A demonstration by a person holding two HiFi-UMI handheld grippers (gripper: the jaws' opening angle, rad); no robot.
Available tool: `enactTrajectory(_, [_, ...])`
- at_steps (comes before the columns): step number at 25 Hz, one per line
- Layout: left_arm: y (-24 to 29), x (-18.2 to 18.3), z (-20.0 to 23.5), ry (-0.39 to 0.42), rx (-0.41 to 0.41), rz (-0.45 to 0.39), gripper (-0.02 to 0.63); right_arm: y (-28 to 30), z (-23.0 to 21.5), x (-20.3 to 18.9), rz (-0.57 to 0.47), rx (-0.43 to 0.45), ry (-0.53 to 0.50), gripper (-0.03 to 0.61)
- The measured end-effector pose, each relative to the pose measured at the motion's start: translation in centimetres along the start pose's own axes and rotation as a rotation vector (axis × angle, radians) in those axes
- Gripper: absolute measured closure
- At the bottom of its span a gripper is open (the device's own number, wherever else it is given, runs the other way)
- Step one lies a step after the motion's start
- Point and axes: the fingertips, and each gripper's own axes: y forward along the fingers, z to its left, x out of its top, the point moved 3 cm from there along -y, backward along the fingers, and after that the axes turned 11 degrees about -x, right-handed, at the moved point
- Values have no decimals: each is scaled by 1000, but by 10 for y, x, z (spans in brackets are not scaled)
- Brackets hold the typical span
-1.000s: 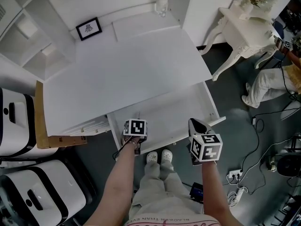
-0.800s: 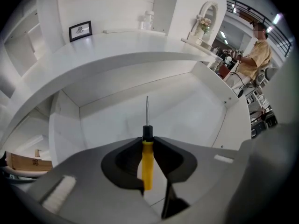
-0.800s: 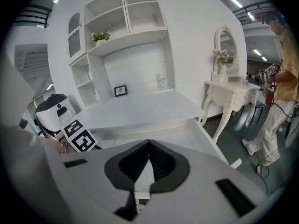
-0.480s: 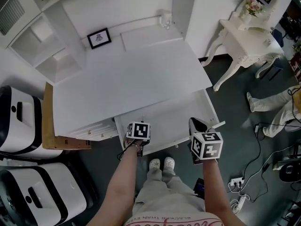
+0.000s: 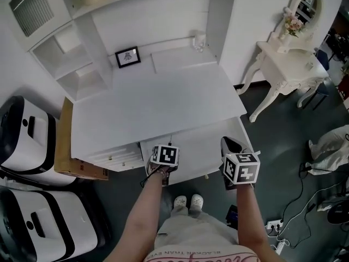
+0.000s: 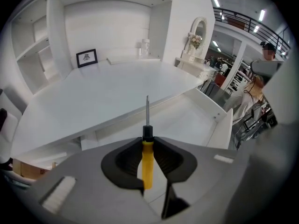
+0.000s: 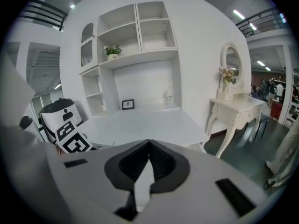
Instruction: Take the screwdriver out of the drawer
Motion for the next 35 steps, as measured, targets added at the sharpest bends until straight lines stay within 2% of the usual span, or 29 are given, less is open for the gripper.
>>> enactTrajectory(9, [-33, 36, -8, 23, 5, -99, 529, -12, 1, 37, -84, -1, -2, 572])
enactTrajectory(17, [-62, 54, -16, 47, 1, -179, 529, -23, 2, 61, -140, 0, -17, 572])
enactTrajectory(24, [-94, 83, -14, 78, 27, -294, 529, -31, 8, 90, -198, 10, -38, 572])
enactTrajectory(35, [-161, 126, -19, 138, 49, -465, 529, -46, 40, 140, -298, 68, -146, 572])
